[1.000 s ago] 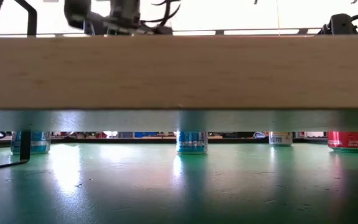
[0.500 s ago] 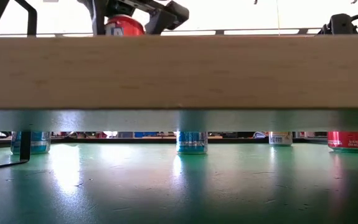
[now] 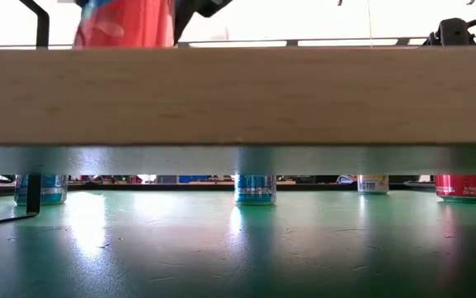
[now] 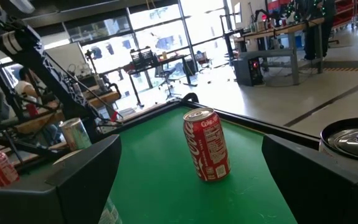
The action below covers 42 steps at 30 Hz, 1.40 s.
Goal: Place canned beverage on shelf
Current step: Put the top orange soda can on the shelf
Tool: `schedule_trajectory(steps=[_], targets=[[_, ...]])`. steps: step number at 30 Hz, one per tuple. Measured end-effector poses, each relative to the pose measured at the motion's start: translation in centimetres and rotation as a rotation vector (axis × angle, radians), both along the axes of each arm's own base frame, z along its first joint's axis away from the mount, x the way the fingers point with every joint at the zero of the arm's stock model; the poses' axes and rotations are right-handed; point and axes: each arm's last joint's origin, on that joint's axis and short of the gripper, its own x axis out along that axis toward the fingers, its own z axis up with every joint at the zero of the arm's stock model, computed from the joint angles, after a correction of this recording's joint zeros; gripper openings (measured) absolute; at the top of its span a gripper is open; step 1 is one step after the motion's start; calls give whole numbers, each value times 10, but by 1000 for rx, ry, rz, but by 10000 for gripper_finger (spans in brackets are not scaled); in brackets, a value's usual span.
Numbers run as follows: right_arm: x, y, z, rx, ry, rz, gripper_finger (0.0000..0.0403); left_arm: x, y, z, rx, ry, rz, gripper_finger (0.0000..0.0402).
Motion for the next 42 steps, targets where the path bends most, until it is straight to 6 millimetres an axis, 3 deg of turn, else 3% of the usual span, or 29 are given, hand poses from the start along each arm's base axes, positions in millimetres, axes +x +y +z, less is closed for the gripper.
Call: schedule_trajectory(steps=[13,22,42], targets=[[0,0,0,0,0,0,381,-2,-50,-12,-63,82,231,293],[0,0,0,0,0,0,381,14,-69,-15,-23,82,223,307],[0,0,0,0,0,0,381,-14,-108,-16,56,44,117,304]])
